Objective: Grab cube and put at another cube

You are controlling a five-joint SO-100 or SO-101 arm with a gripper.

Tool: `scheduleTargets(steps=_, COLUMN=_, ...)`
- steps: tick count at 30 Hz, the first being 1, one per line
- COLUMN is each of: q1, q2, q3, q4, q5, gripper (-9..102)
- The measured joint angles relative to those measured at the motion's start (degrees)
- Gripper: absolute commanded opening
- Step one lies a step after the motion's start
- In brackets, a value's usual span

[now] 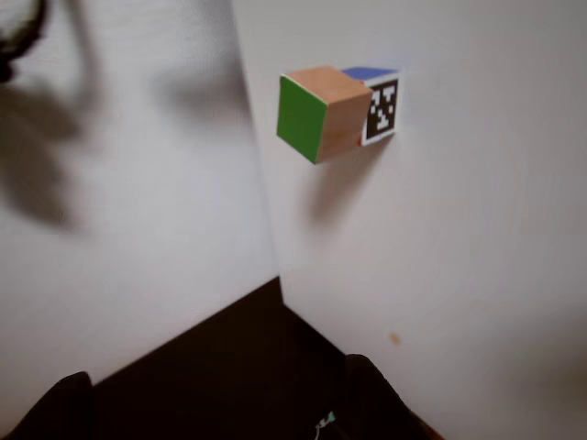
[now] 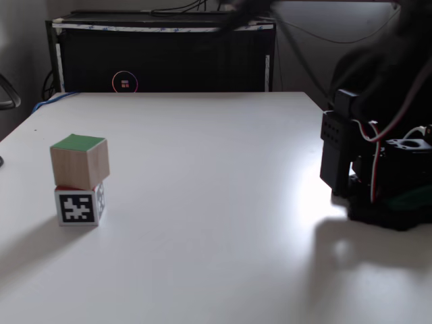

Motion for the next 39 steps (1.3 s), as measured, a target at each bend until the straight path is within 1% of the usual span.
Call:
scheduleTargets(steps=2, q1=1.76, q2=6.86, q3=9.84, q4=-2.99, q5=-0.97, gripper=31)
scheduleTargets(steps=4, q1=2.99, q2=9.76, q3=19.25, q4=-7.73, q5=-2.46, gripper=26)
scheduleTargets(steps=6, q1=3.87, q2=15.03, q3=27.51, q4=-11.51, q5=-3.96, gripper=18)
scheduleTargets(steps=8, q1=5.54, q2=17.93, q3=33.93, q4=-13.01, q5=-5.27, gripper=12)
scheduleTargets(steps=12, q1=6.42, q2=27.07, q3=42.1, q4=-13.1, q5=-8.0, gripper=0)
scheduleTargets(steps=18, q1=7.21, q2=39.9, q3=50.63, q4=-8.53, q5=-11.16, gripper=0)
scheduleTargets(steps=22, q1=7.38, q2=41.66, q3=55.9, q4=-7.03, q5=-11.87, gripper=0)
scheduleTargets(steps=27, q1=7.47, q2=41.66, q3=64.07, q4=-8.44, q5=-15.29, gripper=0)
scheduleTargets(steps=30, q1=9.49, q2=41.75, q3=64.6, q4=-8.44, q5=-16.35, gripper=0)
scheduleTargets(steps=39, q1=9.84, q2=41.75, q3=64.78, q4=-8.44, q5=-16.88, gripper=0)
